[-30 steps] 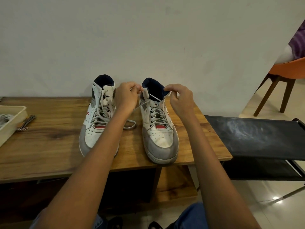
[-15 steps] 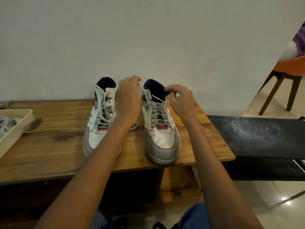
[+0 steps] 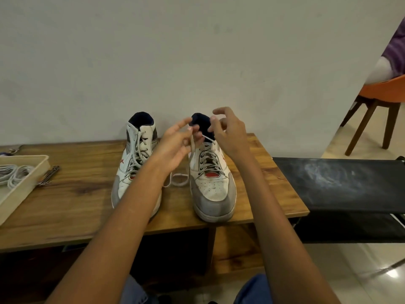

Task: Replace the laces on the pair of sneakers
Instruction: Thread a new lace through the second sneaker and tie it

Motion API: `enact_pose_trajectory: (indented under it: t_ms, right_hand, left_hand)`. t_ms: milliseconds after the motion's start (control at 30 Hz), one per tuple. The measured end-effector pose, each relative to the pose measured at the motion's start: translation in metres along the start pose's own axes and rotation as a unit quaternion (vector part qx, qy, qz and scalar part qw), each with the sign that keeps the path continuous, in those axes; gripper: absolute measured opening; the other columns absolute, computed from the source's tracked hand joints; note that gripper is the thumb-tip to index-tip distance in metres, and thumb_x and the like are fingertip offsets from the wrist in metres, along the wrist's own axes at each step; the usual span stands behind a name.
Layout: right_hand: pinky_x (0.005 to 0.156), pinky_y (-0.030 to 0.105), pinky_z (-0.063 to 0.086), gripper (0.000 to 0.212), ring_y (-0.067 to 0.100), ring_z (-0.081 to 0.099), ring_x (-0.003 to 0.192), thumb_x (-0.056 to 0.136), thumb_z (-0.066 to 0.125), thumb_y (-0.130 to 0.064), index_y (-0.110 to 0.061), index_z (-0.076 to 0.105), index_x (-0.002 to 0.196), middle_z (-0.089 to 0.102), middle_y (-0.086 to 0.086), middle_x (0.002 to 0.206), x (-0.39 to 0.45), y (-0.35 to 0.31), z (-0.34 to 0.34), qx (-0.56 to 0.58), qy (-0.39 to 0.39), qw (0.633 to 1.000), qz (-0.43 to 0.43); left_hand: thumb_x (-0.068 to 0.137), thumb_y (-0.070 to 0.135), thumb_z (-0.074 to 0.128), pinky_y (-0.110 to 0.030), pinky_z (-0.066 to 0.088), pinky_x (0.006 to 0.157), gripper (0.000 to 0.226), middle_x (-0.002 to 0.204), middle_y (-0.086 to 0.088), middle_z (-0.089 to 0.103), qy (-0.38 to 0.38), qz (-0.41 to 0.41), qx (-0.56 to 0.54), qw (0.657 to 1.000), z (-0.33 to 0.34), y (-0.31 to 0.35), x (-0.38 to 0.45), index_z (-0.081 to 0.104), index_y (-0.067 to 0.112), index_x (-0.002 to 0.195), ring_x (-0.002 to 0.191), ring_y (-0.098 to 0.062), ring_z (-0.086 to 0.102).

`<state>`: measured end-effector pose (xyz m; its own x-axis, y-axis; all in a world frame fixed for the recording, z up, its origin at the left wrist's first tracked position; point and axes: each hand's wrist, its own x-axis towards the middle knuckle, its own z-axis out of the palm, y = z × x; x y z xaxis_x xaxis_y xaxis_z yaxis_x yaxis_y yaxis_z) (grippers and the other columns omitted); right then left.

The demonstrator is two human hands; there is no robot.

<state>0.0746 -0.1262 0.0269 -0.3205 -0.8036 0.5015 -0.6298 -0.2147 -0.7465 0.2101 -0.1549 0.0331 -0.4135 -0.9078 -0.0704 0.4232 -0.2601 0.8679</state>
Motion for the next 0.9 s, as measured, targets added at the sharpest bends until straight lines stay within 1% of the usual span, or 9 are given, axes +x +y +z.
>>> enact_pose_trajectory:
  t_ms: [100, 200, 467, 500, 567, 600, 633, 767, 900]
  right_hand:
    - [0.069, 0.027, 0.052, 0.048, 0.016, 0.065, 0.084, 0.096, 0.046, -0.043, -0.01, 0.042, 0.131, 0.065, 0.008, 0.106, -0.001, -0.018, 0.002, 0.068, -0.169, 0.979, 0.091]
    - [0.06, 0.019, 0.048, 0.055, 0.016, 0.063, 0.078, 0.092, 0.059, -0.028, -0.011, 0.034, 0.138, 0.064, 0.007, 0.099, -0.009, -0.026, 0.009, 0.106, -0.269, 0.952, 0.097]
    - [0.067, 0.022, 0.051, 0.012, 0.007, 0.056, 0.06, 0.091, 0.061, -0.016, -0.007, 0.066, 0.097, 0.059, -0.002, 0.068, 0.006, -0.005, -0.06, 0.265, -0.033, 0.954, 0.132]
    - [0.067, 0.022, 0.052, 0.011, 0.007, 0.055, 0.061, 0.092, 0.06, -0.016, -0.008, 0.067, 0.092, 0.058, -0.002, 0.068, 0.005, -0.002, -0.064, 0.268, -0.015, 0.955, 0.128]
    - [0.068, 0.021, 0.052, 0.012, 0.007, 0.055, 0.062, 0.093, 0.058, -0.017, -0.01, 0.067, 0.088, 0.059, -0.002, 0.069, 0.003, 0.0, -0.064, 0.24, -0.014, 0.963, 0.122]
    - [0.066, 0.02, 0.052, 0.013, 0.006, 0.055, 0.063, 0.094, 0.056, -0.016, -0.012, 0.067, 0.088, 0.06, -0.002, 0.07, 0.002, -0.001, -0.059, 0.217, -0.029, 0.968, 0.12]
    - [0.064, 0.019, 0.05, 0.013, 0.005, 0.056, 0.063, 0.094, 0.055, -0.014, -0.013, 0.067, 0.088, 0.061, -0.003, 0.072, 0.002, -0.004, -0.053, 0.194, -0.05, 0.973, 0.116]
    - [0.049, 0.013, 0.041, 0.01, 0.003, 0.055, 0.055, 0.093, 0.055, -0.006, -0.004, 0.065, 0.096, 0.062, 0.002, 0.071, 0.002, -0.019, -0.026, 0.194, -0.113, 0.97, 0.089]
    - [0.044, 0.011, 0.037, 0.004, 0.001, 0.052, 0.047, 0.091, 0.059, -0.003, -0.001, 0.061, 0.09, 0.06, 0.006, 0.068, 0.003, -0.012, -0.022, 0.151, -0.102, 0.979, 0.091]
  left_hand:
    - [0.092, -0.012, 0.037, -0.024, 0.058, 0.072, 0.033, 0.095, -0.008, 0.06, -0.007, -0.008, -0.153, 0.988, 0.005, 0.006, 0.0, 0.055, 0.008, 0.112, 0.082, -0.015, 0.065]
    - [0.09, -0.016, 0.037, -0.023, 0.057, 0.074, 0.033, 0.09, -0.006, 0.058, 0.034, -0.013, -0.213, 0.976, 0.003, 0.004, 0.006, 0.057, 0.01, 0.097, 0.084, -0.016, 0.063]
    - [0.085, -0.024, 0.037, -0.025, 0.056, 0.065, 0.044, 0.085, -0.006, 0.056, 0.12, -0.042, 0.154, 0.98, -0.016, 0.003, 0.012, 0.052, -0.003, 0.12, 0.076, -0.015, 0.059]
    - [0.088, -0.017, 0.041, -0.026, 0.055, 0.066, 0.037, 0.085, -0.007, 0.056, 0.106, -0.055, 0.284, 0.952, -0.017, 0.006, 0.01, 0.053, -0.003, 0.12, 0.078, -0.017, 0.06]
    - [0.094, 0.007, 0.051, -0.027, 0.047, 0.065, 0.025, 0.084, -0.008, 0.056, 0.082, -0.054, 0.598, 0.795, -0.011, 0.014, 0.002, 0.054, -0.004, 0.116, 0.083, -0.022, 0.057]
    - [0.095, 0.017, 0.053, -0.027, 0.042, 0.066, 0.03, 0.089, -0.009, 0.058, 0.105, -0.001, 0.688, 0.718, -0.006, 0.017, 0.0, 0.052, -0.003, 0.118, 0.087, -0.024, 0.056]
    - [0.096, 0.022, 0.051, -0.028, 0.039, 0.07, 0.035, 0.1, -0.012, 0.06, 0.137, 0.066, 0.7, 0.698, 0.001, 0.02, -0.002, 0.048, 0.0, 0.122, 0.095, -0.025, 0.056]
    - [0.096, 0.023, 0.049, -0.03, 0.05, 0.087, 0.033, 0.111, -0.013, 0.064, -0.025, 0.176, 0.497, 0.849, 0.024, 0.021, 0.004, 0.049, 0.01, 0.127, 0.098, -0.021, 0.063]
    - [0.095, 0.013, 0.051, -0.014, 0.047, 0.06, 0.024, 0.082, 0.0, 0.065, -0.076, 0.161, 0.488, 0.855, 0.017, 0.005, 0.016, 0.063, 0.01, 0.116, 0.063, -0.005, 0.057]
